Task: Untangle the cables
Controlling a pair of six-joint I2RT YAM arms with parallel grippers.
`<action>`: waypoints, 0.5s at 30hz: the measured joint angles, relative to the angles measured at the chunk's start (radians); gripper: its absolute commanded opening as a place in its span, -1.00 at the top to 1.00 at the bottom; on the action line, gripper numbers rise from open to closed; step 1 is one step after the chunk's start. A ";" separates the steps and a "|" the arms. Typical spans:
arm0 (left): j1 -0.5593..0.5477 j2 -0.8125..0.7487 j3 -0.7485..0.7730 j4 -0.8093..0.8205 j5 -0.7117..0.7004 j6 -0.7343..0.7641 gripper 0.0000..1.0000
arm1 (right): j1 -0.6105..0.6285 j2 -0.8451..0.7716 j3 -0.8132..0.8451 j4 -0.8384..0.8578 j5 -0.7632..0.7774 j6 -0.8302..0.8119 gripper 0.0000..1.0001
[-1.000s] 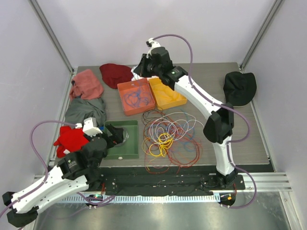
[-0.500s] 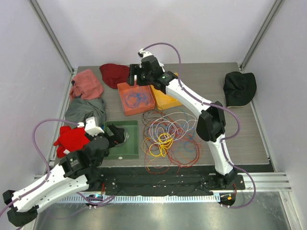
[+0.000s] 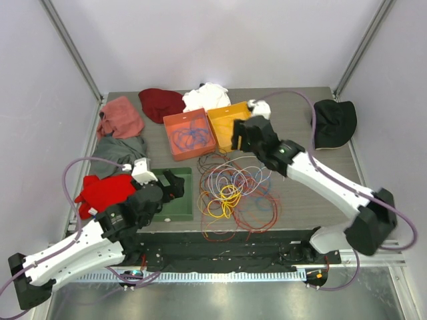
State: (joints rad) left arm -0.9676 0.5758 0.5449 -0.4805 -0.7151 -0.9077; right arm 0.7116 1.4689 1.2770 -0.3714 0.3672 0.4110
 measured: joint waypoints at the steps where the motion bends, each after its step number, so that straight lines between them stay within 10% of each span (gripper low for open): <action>1: 0.000 0.025 0.000 0.021 0.012 0.001 -0.93 | -0.007 -0.077 -0.085 0.021 0.026 0.005 -0.29; 8: 0.000 0.225 0.005 0.133 0.109 0.003 -0.88 | -0.085 -0.281 -0.455 0.041 0.067 0.055 0.28; 15: 0.000 0.365 0.044 0.175 0.193 -0.002 -0.86 | -0.122 -0.346 -0.640 0.044 -0.001 0.126 0.24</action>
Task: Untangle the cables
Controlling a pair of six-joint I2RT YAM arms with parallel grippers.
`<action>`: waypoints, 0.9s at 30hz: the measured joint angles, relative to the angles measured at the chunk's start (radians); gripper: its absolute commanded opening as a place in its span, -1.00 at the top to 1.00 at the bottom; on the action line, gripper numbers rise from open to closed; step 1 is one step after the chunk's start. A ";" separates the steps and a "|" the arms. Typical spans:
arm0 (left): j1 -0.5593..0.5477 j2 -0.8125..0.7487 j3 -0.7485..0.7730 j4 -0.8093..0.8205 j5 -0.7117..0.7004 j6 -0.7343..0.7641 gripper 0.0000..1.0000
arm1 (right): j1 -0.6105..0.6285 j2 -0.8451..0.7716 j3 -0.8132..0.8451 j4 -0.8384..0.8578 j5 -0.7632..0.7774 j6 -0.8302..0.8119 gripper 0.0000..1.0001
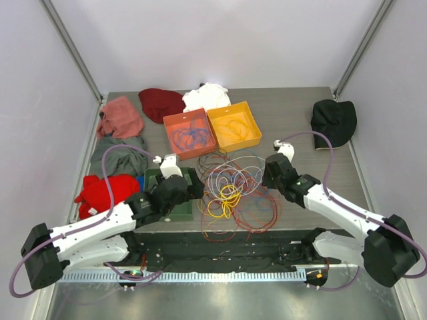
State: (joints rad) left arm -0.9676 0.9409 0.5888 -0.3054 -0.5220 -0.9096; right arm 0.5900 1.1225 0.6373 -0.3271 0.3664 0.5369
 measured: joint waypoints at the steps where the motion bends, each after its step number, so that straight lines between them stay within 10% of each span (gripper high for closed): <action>1: 0.000 0.008 0.003 0.007 0.006 0.000 -0.87 | 0.000 -0.016 -0.015 0.005 -0.008 0.007 0.22; 15: 0.000 0.091 0.038 0.047 0.063 -0.002 -0.86 | 0.002 -0.054 -0.069 0.098 -0.074 0.030 0.10; 27: 0.000 0.058 0.038 0.047 0.063 -0.005 -0.86 | 0.002 0.092 -0.069 0.190 -0.093 0.014 0.98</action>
State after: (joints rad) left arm -0.9676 0.9985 0.6270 -0.2588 -0.4595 -0.9142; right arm 0.5919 1.2140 0.5682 -0.1375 0.2737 0.5507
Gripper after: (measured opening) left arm 0.932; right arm 0.073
